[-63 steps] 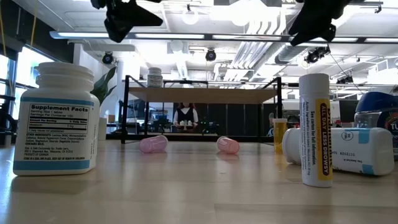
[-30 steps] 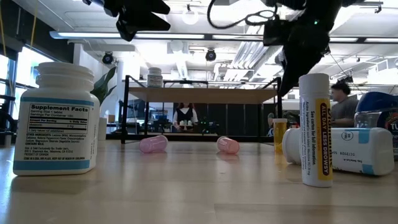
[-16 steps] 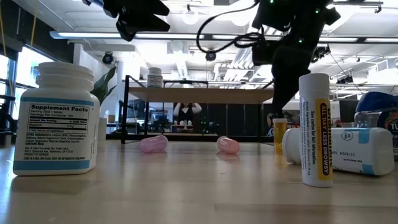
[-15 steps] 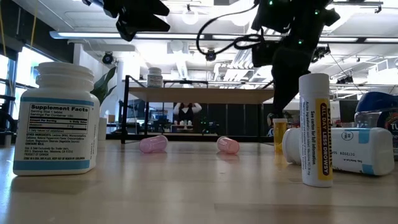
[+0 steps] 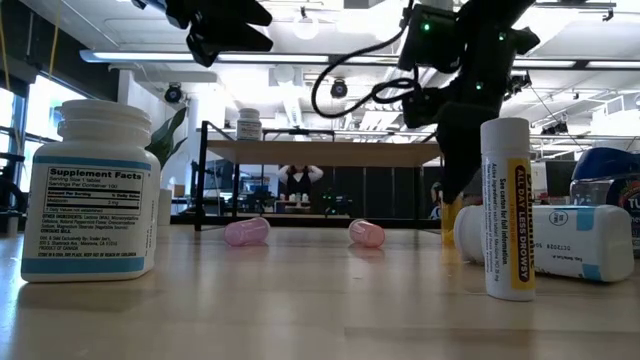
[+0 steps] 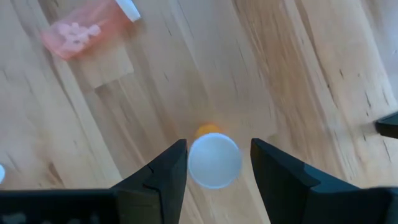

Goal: Pick and place medicine bottles onto shelf by color
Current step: Put the center orange pill bottle on the shelf

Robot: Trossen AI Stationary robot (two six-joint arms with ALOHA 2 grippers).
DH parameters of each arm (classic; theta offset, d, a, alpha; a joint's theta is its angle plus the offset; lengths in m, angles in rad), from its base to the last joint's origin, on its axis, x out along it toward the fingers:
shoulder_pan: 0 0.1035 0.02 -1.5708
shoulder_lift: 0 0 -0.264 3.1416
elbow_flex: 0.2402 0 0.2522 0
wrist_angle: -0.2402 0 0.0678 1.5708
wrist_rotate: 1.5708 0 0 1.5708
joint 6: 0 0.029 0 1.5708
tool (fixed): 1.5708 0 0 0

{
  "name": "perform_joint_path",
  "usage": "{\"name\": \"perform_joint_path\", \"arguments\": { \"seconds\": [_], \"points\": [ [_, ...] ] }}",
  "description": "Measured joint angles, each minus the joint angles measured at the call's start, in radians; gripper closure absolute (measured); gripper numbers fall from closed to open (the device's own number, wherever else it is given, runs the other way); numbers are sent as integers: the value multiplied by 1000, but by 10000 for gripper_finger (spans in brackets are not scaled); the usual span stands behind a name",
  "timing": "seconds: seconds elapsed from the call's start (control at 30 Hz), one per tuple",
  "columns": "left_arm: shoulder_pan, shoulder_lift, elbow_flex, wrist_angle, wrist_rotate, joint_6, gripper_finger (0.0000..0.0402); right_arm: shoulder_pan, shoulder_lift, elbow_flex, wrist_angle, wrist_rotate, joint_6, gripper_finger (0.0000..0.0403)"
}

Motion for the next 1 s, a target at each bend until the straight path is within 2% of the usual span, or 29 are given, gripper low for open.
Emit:
{"name": "perform_joint_path", "arguments": {
  "seconds": [0.13,0.47,0.77,1.0],
  "points": [
    [0,0,0,-1,0,0,206,0,12,0,-1,0,1,248],
    [0,0,0,-3,0,0,206,0,10,0,-7,-4,1,310],
    [0,0,0,-3,0,0,206,0,7,14,-29,-75,107,305],
    [12,0,0,1,2,-2,206,1,7,140,-118,-91,132,305]
  ]
}}
